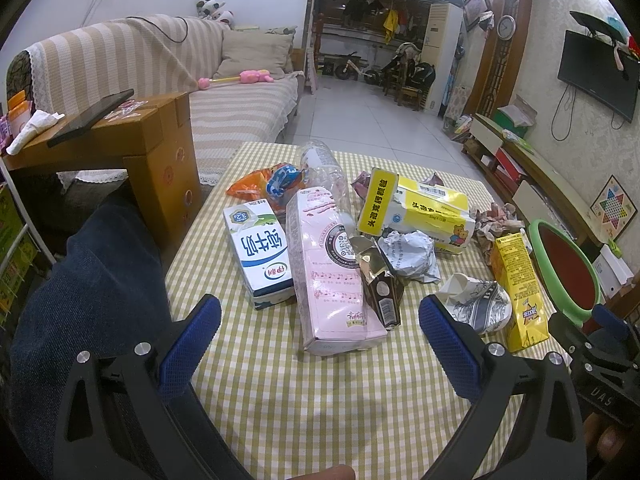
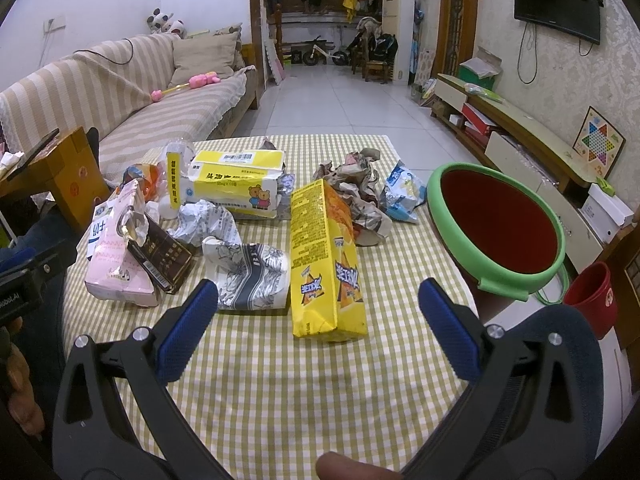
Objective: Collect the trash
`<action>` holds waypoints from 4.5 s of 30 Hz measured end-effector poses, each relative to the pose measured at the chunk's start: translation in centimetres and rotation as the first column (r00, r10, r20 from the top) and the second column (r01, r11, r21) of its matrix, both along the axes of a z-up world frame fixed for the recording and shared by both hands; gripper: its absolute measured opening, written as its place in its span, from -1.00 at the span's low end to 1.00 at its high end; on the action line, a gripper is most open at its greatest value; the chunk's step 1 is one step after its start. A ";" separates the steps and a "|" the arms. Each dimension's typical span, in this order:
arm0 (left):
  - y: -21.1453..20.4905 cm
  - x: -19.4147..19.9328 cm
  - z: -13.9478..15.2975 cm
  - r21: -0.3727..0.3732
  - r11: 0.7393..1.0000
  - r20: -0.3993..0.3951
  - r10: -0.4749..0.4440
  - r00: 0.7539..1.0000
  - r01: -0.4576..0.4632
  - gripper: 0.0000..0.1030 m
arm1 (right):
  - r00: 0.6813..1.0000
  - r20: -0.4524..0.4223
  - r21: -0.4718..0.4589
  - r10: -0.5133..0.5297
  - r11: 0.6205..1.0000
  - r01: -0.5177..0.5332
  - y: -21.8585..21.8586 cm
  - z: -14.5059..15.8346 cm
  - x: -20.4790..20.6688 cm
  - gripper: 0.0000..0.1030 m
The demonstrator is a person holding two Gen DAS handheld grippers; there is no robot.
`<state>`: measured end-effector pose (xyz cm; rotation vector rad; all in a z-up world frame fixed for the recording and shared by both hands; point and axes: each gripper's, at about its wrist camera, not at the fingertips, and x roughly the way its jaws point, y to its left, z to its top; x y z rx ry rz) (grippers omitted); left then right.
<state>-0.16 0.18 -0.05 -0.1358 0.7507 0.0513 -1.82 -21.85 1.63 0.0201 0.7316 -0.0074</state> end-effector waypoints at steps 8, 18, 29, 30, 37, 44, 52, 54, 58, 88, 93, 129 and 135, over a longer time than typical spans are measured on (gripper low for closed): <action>0.0 0.0 0.0 -0.001 1.000 0.000 0.000 1.000 0.000 0.85 | 1.000 -0.002 -0.001 0.000 1.000 0.000 0.0 0.0 0.0 0.91; 0.0 0.0 0.0 -0.002 1.000 -0.001 0.000 1.000 0.000 0.85 | 1.000 -0.005 -0.003 0.001 1.000 -0.001 0.2 -0.1 0.0 0.91; 0.5 0.7 -0.3 -0.015 1.000 -0.033 -0.003 0.999 0.002 0.85 | 1.000 -0.021 0.009 0.012 1.000 -0.011 0.2 -0.1 0.4 0.91; 0.6 0.8 -0.3 -0.020 1.000 -0.040 -0.002 0.999 0.002 0.85 | 1.000 -0.024 0.011 0.014 1.000 -0.013 0.1 0.0 0.4 0.91; 0.9 1.8 -1.4 -0.086 0.996 -0.134 -0.008 0.991 -0.003 0.85 | 0.997 -0.067 0.024 0.035 0.999 -0.034 0.0 -0.1 1.3 0.91; 0.3 3.6 -2.6 -0.095 0.995 -0.211 -0.042 0.977 0.022 0.85 | 0.991 -0.115 0.032 0.062 0.998 -0.059 -0.6 -0.4 3.1 0.91; 1.2 6.3 -4.8 -0.201 0.979 -0.304 -0.036 0.952 -0.027 0.85 | 0.981 -0.188 0.018 0.048 0.999 -0.045 -1.9 -2.0 6.1 0.92; 1.1 7.0 -5.5 -0.215 0.976 -0.325 -0.040 0.945 -0.033 0.84 | 0.977 -0.208 0.023 0.052 0.999 -0.048 -2.1 -2.7 6.7 0.92; 0.9 7.8 -6.2 -0.228 0.973 -0.335 -0.042 0.941 -0.038 0.84 | 0.978 -0.203 0.042 0.043 0.998 -0.036 -2.6 -2.8 7.8 0.92; -0.1 10.3 -7.9 -0.315 0.949 -0.360 -0.116 0.926 -0.004 -0.13 | 0.945 -0.315 0.120 0.086 0.991 -0.051 -3.1 -5.2 12.5 0.22; -0.1 9.5 -6.8 -0.274 0.961 -0.328 -0.113 0.938 0.019 -0.20 | 0.949 -0.302 0.130 0.084 0.990 -0.046 -3.4 -4.3 11.8 0.22; -0.4 4.0 1.8 -0.157 0.980 -0.157 -0.144 0.977 0.120 -0.21 | 0.976 -0.146 0.192 0.159 0.973 -0.129 -3.2 2.7 7.6 -0.24; -2.1 4.9 3.0 -0.146 0.975 -0.138 -0.187 0.973 0.167 -0.21 | 0.983 -0.121 0.195 0.141 0.974 -0.116 -4.2 3.5 7.9 -0.24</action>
